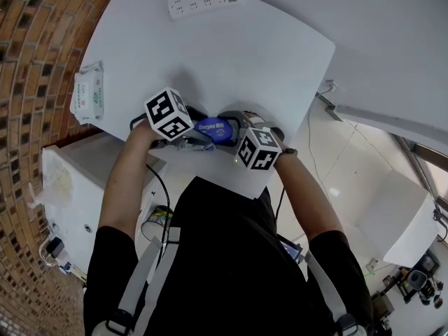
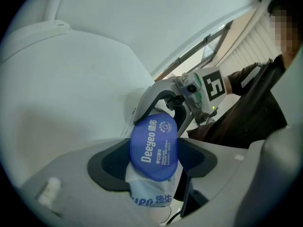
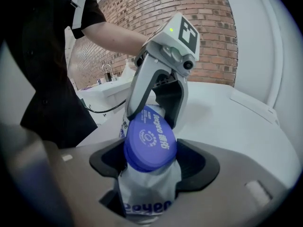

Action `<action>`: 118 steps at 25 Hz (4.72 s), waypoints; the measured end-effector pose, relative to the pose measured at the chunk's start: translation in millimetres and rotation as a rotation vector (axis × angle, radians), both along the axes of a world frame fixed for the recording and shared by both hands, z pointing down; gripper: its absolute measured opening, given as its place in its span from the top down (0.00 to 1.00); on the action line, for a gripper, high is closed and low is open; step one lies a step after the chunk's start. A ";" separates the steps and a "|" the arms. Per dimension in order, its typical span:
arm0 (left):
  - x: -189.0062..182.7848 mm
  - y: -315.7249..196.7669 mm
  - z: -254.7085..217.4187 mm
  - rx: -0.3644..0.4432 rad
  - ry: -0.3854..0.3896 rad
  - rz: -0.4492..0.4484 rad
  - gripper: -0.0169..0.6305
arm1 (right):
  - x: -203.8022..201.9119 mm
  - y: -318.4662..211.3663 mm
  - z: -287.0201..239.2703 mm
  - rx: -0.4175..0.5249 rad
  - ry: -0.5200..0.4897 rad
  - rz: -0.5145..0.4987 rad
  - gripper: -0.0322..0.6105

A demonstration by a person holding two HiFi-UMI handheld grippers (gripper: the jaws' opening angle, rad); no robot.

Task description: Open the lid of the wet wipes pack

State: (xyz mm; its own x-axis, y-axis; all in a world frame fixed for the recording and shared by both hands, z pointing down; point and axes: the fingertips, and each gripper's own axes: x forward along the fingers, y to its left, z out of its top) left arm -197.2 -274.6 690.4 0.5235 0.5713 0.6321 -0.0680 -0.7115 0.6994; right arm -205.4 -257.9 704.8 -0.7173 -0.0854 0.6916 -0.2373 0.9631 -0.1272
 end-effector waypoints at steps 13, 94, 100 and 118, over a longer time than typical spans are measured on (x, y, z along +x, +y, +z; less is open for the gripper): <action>-1.0 -10.2 -8.4 -0.040 0.021 0.043 0.48 | 0.8 2.3 0.5 0.006 -0.012 -0.008 0.44; -44.3 -101.1 -110.4 0.664 0.428 -0.646 0.49 | 70.0 -19.4 -74.4 0.093 -0.137 0.574 0.41; -56.4 -78.2 -139.9 0.769 0.508 -0.853 0.83 | 78.8 -21.5 -102.5 0.093 -0.304 0.695 0.49; -69.5 32.4 -212.5 0.980 0.534 -1.172 0.97 | 155.6 69.8 -180.8 0.243 -0.388 0.661 0.57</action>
State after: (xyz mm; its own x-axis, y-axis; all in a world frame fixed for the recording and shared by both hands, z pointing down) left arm -266.7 -242.2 477.9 0.6272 -0.7715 0.1064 -0.7771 -0.6107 0.1523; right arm -49.8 -188.1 524.1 -0.6510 -0.6923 0.3113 -0.7499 0.6500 -0.1226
